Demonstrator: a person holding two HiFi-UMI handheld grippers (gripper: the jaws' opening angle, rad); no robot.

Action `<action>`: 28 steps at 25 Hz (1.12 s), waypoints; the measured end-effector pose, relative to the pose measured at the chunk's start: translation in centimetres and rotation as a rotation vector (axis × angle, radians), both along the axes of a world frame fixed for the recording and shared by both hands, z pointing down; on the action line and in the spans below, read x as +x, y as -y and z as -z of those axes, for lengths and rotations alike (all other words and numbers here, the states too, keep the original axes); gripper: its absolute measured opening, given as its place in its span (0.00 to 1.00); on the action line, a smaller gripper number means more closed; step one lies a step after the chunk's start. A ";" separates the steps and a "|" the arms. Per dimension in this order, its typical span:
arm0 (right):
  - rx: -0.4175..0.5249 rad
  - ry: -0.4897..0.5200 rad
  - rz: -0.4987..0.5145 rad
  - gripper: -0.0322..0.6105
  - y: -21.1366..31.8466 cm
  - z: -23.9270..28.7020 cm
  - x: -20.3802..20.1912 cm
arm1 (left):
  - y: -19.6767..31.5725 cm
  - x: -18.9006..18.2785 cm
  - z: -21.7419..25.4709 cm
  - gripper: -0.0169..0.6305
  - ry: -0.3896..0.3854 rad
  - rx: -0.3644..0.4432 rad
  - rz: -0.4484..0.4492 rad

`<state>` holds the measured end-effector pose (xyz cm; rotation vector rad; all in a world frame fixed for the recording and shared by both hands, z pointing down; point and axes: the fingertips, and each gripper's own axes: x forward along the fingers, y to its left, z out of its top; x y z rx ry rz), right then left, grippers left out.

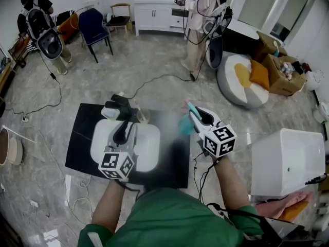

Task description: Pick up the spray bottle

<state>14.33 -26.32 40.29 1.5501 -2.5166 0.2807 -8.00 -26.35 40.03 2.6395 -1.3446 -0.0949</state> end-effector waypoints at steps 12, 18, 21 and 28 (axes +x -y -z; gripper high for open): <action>-0.008 0.003 0.012 0.18 -0.2 -0.2 0.0 | -0.4 0.0 -0.1 0.21 0.008 -0.011 0.009; -0.014 0.006 0.017 0.18 -0.3 -0.6 0.0 | -0.5 0.0 -0.3 0.21 0.012 -0.013 0.015; -0.012 0.008 0.022 0.18 -0.3 -0.5 0.3 | -0.6 0.3 -0.2 0.21 0.014 -0.013 0.019; -0.018 0.007 0.029 0.18 0.2 -0.9 0.5 | -0.3 0.7 -0.5 0.21 0.016 -0.017 0.021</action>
